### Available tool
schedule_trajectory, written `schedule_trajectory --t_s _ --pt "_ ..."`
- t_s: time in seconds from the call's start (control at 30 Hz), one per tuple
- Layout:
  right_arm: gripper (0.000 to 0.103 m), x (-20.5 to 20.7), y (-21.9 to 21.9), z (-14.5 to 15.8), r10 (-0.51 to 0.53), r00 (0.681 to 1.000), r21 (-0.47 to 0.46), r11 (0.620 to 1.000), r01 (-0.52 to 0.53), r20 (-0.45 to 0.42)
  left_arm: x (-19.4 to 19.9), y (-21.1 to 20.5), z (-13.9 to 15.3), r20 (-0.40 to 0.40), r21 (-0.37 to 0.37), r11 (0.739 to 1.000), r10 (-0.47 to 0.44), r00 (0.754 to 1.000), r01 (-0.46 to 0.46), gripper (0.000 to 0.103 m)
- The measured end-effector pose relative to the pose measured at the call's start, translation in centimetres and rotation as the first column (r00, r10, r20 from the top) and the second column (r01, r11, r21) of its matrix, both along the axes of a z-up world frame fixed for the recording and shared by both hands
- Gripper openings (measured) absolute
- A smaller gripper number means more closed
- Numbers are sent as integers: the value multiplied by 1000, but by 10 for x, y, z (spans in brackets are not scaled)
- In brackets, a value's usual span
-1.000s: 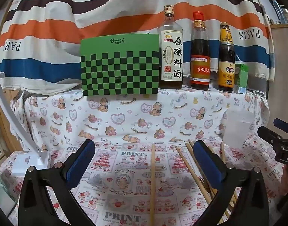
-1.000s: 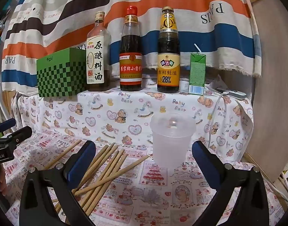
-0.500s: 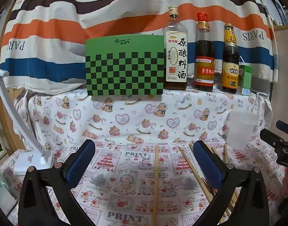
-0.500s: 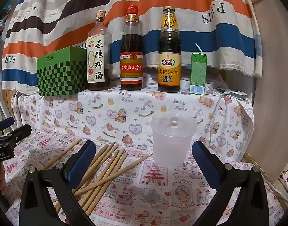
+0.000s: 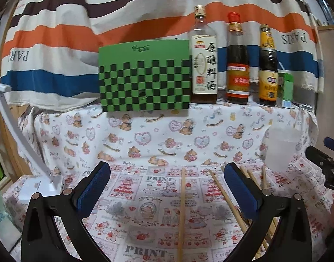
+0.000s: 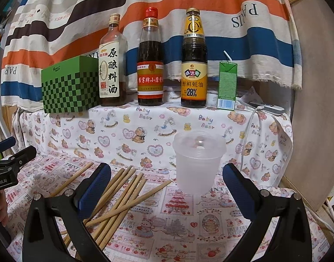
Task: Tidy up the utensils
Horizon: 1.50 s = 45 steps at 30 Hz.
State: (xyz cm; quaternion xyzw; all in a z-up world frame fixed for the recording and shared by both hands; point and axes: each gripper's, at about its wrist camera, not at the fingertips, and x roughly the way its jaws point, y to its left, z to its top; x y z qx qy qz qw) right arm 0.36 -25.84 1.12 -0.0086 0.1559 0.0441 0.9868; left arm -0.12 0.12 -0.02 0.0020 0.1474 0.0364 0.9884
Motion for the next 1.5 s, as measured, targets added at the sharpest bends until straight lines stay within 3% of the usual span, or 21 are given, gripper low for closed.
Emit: schedule_trajectory --t_s 0.07,0.1,0.17,0.27,0.5,1.07,1.5 --pt "103 0 -1 0 4 1000 1 1000 -4 -3 -1 2 0 -1 13 993 120 993 -120 103" --pt "103 0 0 -1 3 1000 0 1000 -3 -4 -1 3 0 -1 5 991 133 991 -133 103" --pt "103 0 0 -1 1 1000 -1 1000 -1 -4 0 6 -1 -5 -22 996 84 996 -84 103" --pt "103 1 -1 0 3 1000 -1 1000 -3 -3 2 3 -1 -11 -2 996 86 996 -86 103" --pt "103 3 -1 -1 -32 999 -6 999 32 -11 2 -3 0 -8 2 1000 1 1000 -1 103" --pt "103 1 -3 1 -47 999 -2 999 47 -4 -4 -10 1 2 14 998 -55 999 55 103" --pt "103 -2 -5 1 -54 999 -11 998 54 0 -3 -4 1 -5 -5 999 -36 999 36 103"
